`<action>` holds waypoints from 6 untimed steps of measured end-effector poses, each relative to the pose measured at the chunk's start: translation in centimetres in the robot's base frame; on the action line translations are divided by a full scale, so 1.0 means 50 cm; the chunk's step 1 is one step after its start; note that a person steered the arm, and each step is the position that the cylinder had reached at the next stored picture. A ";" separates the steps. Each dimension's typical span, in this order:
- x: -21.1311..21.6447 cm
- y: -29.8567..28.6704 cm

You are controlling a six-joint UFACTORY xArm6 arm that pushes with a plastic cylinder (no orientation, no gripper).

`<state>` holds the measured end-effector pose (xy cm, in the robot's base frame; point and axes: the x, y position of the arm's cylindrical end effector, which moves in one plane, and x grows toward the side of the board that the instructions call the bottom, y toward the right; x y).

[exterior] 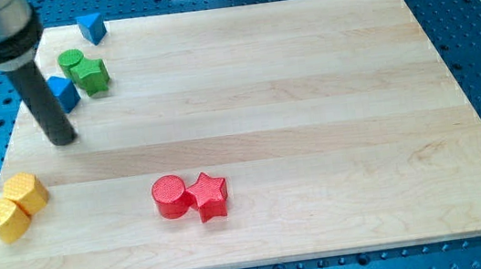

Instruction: Move the green blocks at the top right corner of the board

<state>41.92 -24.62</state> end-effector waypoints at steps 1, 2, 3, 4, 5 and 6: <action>-0.050 -0.081; -0.126 -0.094; -0.191 -0.094; -0.240 -0.092; -0.274 -0.089; -0.267 -0.067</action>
<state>28.56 -27.96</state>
